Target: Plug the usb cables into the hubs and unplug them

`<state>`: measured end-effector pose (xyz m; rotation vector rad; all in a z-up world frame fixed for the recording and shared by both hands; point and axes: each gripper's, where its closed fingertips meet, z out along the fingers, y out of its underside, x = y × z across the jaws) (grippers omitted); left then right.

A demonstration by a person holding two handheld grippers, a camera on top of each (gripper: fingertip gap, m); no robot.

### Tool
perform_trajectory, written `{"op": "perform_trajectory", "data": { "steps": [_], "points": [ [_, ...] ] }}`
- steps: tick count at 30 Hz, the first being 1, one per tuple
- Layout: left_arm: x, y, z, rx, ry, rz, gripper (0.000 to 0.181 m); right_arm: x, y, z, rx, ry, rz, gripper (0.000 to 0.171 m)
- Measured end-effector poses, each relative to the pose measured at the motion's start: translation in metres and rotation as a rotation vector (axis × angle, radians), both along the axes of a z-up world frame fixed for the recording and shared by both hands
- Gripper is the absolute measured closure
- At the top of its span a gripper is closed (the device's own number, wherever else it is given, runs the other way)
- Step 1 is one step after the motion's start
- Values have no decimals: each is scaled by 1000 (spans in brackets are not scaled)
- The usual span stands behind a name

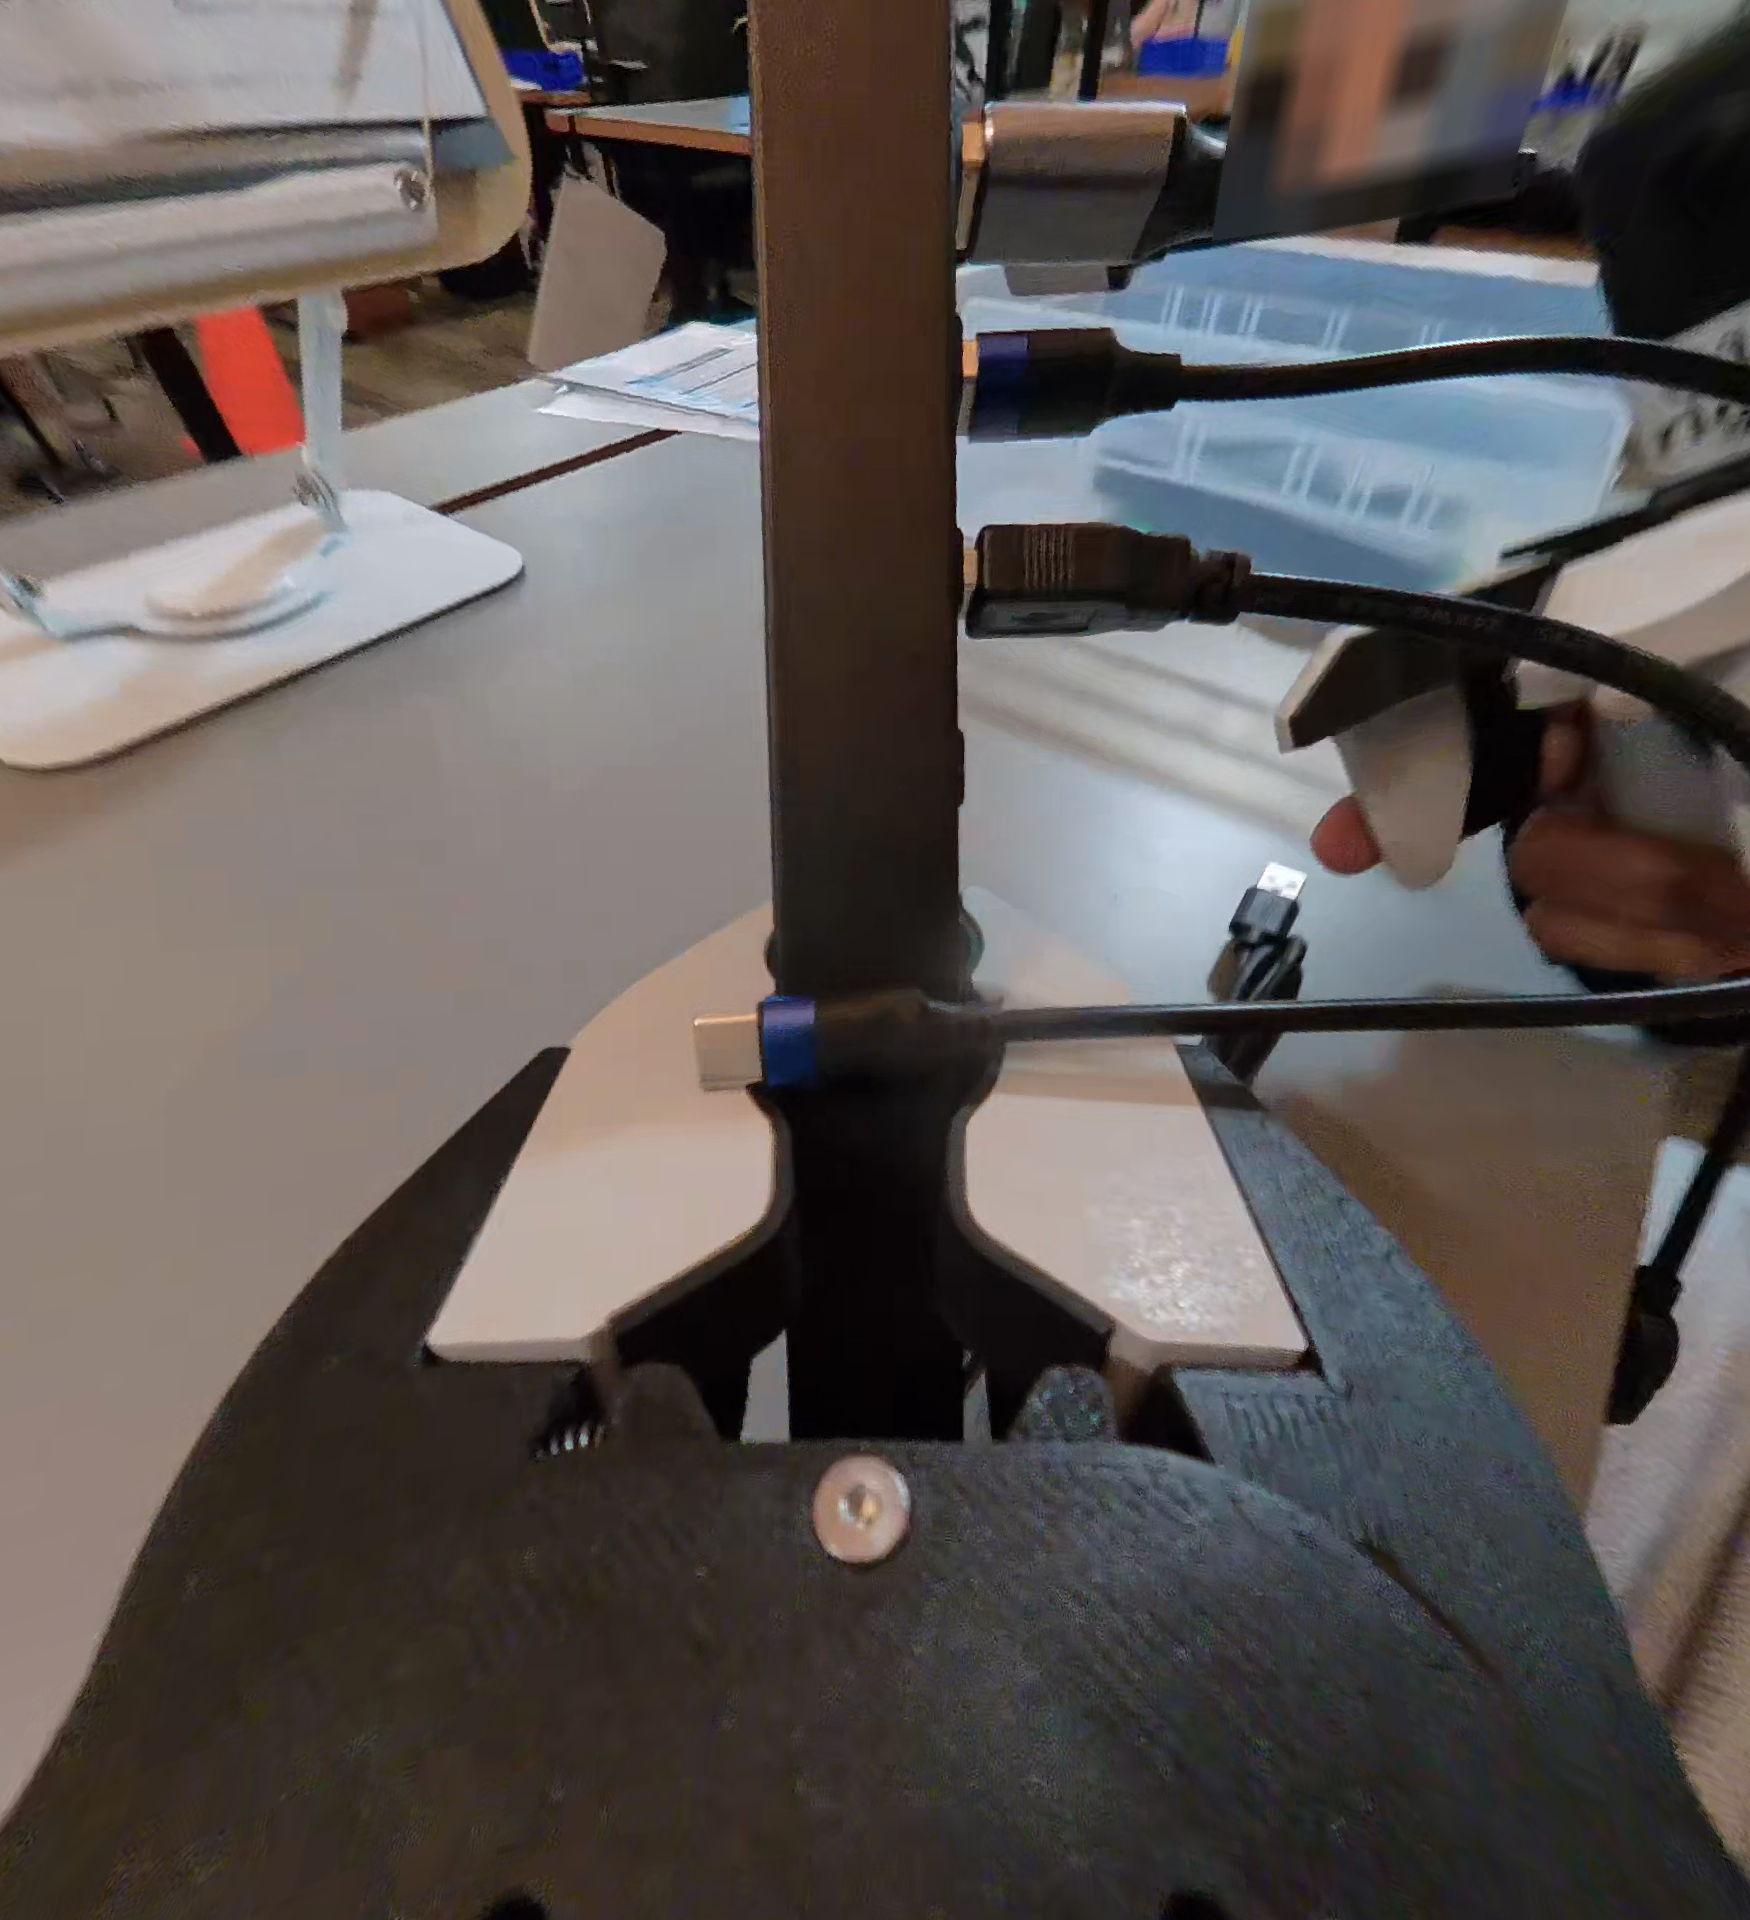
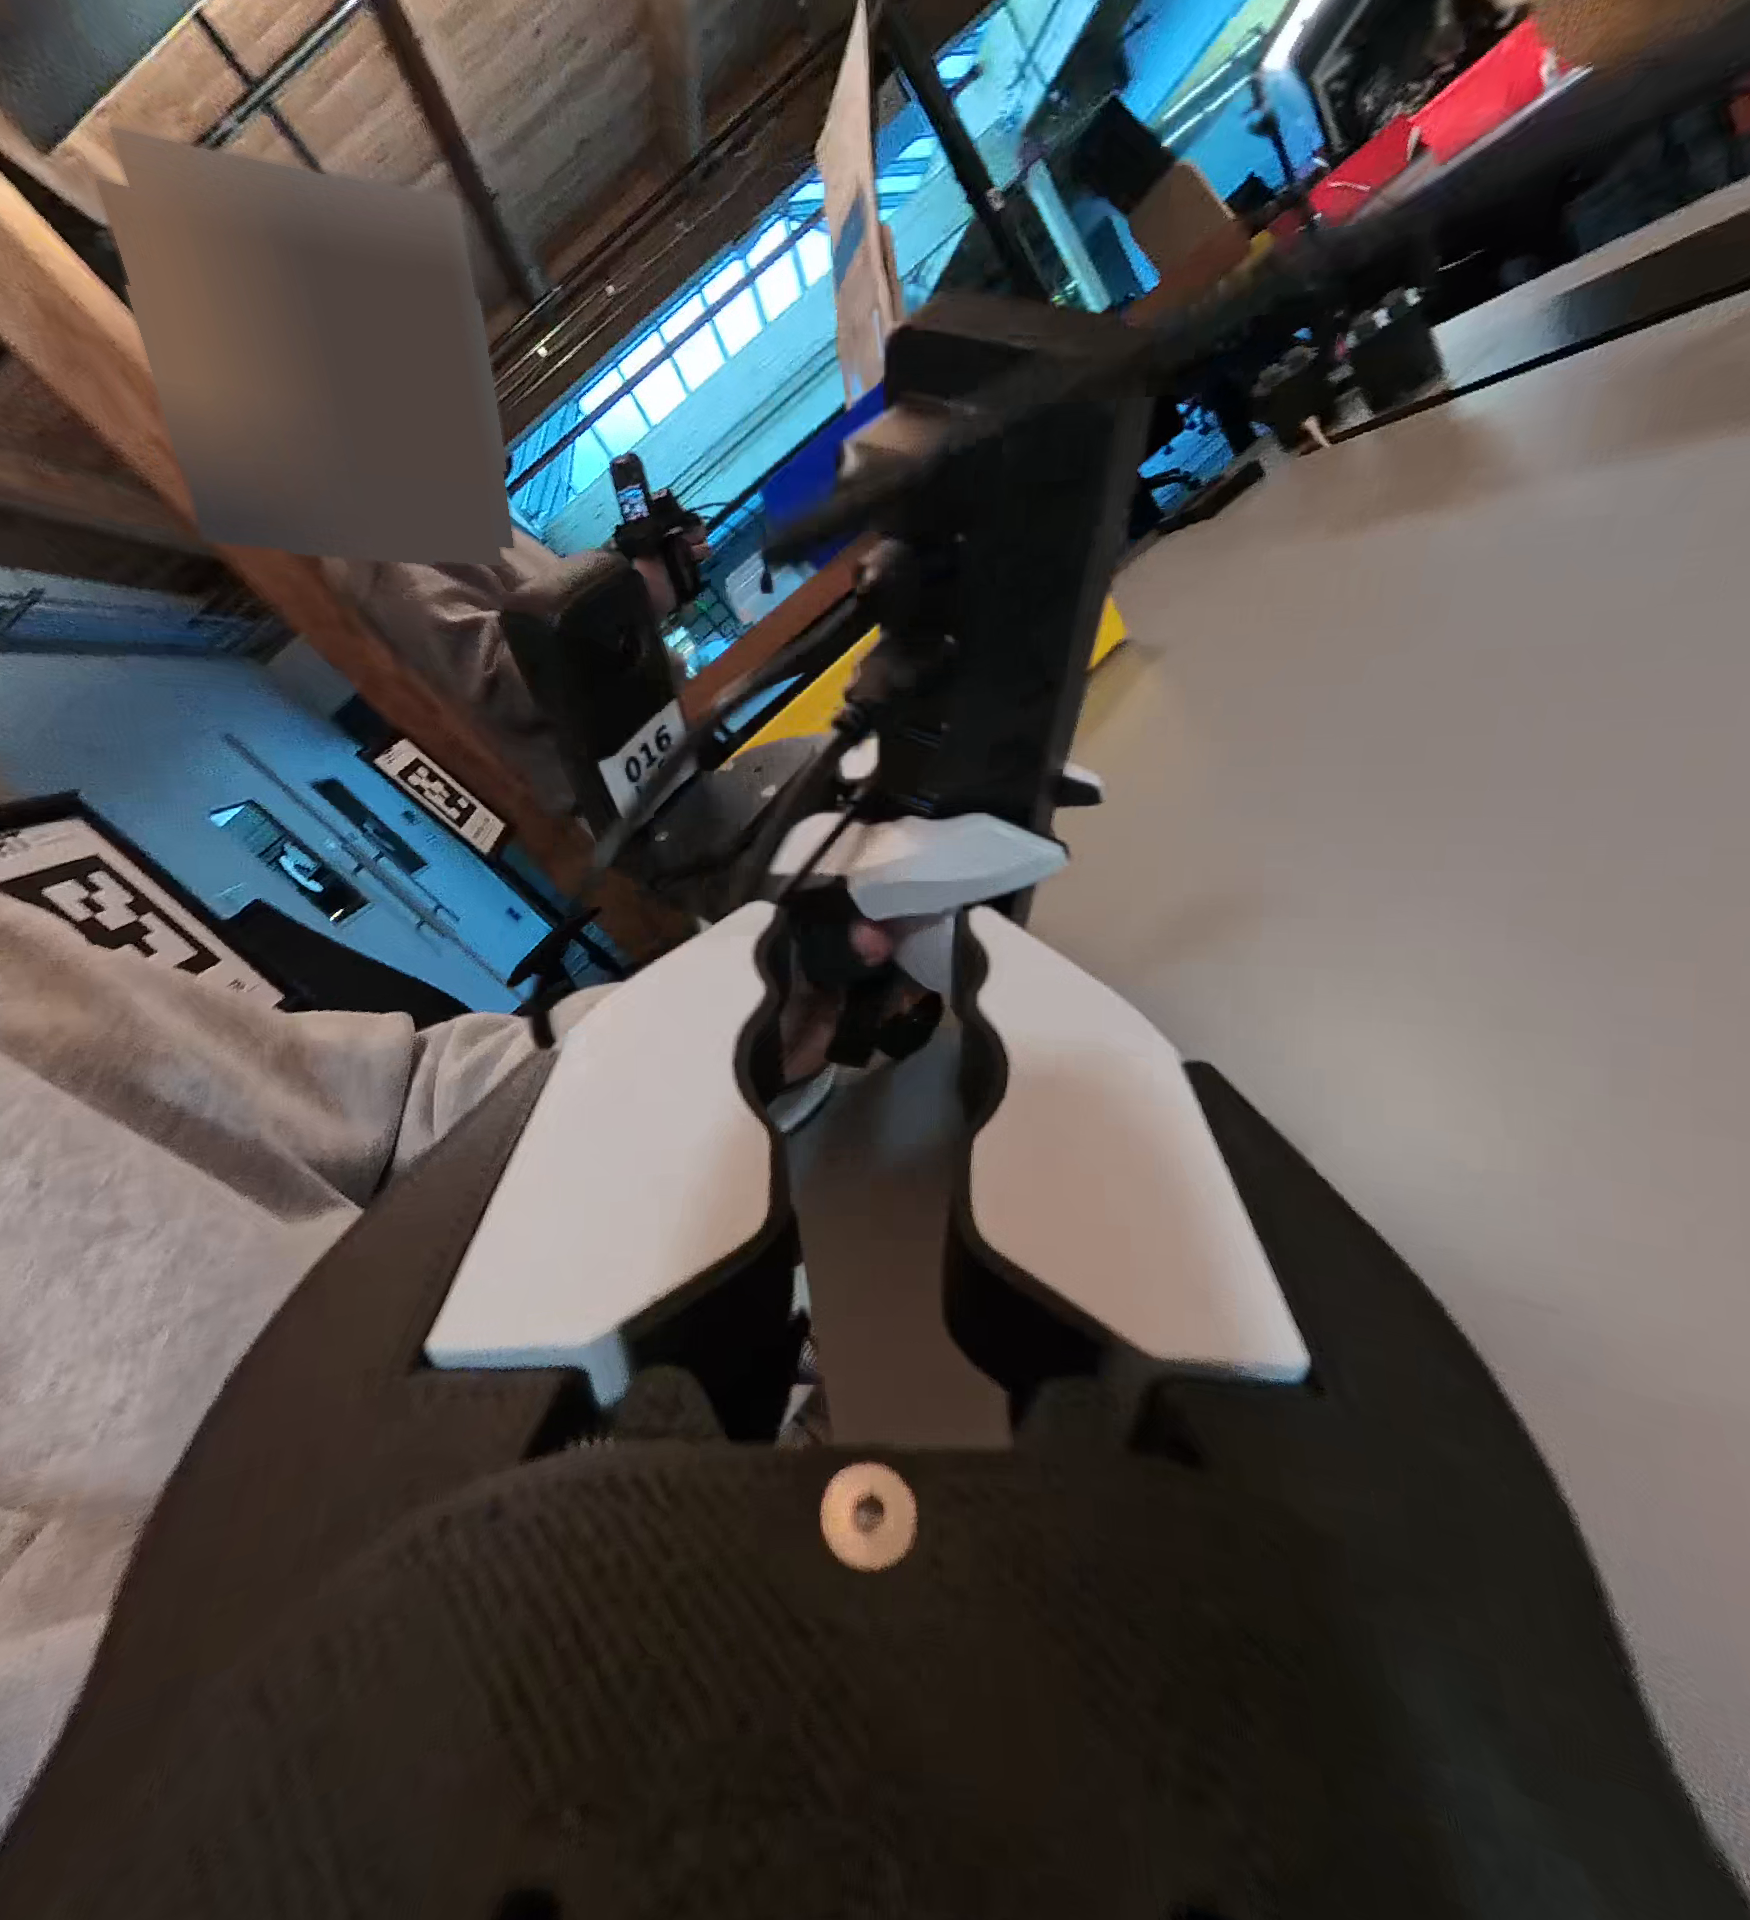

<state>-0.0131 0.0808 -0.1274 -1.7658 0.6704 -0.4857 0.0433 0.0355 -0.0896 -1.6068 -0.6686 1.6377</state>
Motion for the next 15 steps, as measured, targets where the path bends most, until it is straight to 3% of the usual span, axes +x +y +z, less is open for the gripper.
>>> {"op": "perform_trajectory", "data": {
  "steps": [6, 15],
  "points": [
    [19, -11, -3, 133, 217, -40, 155, 7, 4, 4, -41, 42, -12, 148],
    [19, -10, -5, 126, 249, -19, 154, 5, 2, 3, -129, 81, 18, 146]
  ]
}}
